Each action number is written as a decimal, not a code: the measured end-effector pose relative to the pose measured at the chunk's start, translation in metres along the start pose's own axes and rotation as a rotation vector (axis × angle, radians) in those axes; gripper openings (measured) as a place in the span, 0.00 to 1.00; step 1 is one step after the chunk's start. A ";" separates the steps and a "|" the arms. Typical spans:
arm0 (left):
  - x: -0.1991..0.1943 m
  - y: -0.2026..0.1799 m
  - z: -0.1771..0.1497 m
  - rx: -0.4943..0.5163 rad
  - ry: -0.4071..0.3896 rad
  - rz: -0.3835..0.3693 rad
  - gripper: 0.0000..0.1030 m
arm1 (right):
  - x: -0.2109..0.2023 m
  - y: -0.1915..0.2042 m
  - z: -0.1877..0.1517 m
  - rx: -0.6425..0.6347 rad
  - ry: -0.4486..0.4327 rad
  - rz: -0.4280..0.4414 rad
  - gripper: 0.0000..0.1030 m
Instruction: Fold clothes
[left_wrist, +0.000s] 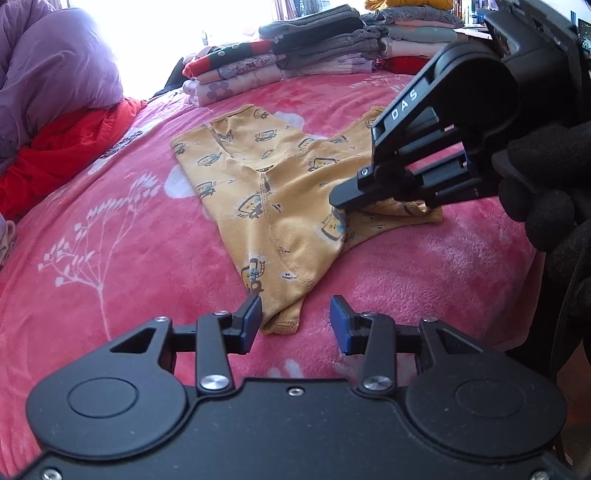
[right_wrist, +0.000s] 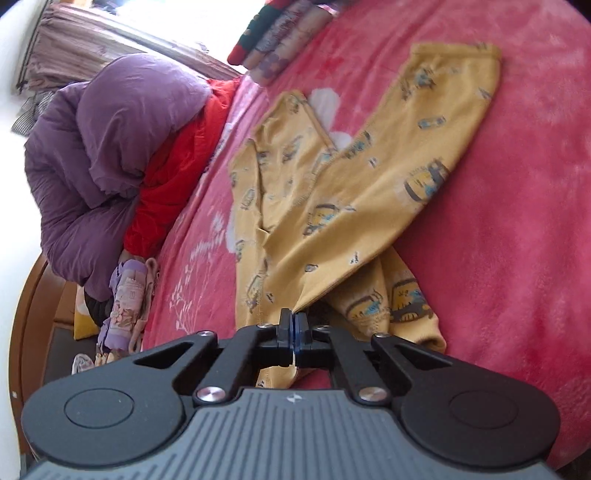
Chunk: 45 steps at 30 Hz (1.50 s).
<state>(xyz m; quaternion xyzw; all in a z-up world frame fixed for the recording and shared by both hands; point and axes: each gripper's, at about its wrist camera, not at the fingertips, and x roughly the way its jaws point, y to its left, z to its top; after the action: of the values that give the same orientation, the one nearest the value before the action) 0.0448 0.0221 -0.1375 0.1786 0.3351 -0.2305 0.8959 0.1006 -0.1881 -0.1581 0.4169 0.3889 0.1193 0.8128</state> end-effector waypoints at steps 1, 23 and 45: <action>-0.001 0.000 0.000 0.000 -0.001 -0.002 0.38 | -0.004 0.002 0.002 -0.011 -0.008 0.004 0.03; 0.022 0.037 0.014 -0.239 0.052 -0.036 0.10 | 0.003 -0.007 -0.004 -0.254 0.011 -0.099 0.04; 0.081 0.108 0.052 -0.531 0.038 -0.173 0.10 | -0.034 0.018 -0.009 -0.453 -0.080 -0.072 0.07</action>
<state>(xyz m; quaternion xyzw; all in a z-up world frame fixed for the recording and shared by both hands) 0.1839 0.0635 -0.1378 -0.0873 0.4147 -0.2069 0.8818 0.0739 -0.1892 -0.1289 0.2140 0.3343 0.1577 0.9042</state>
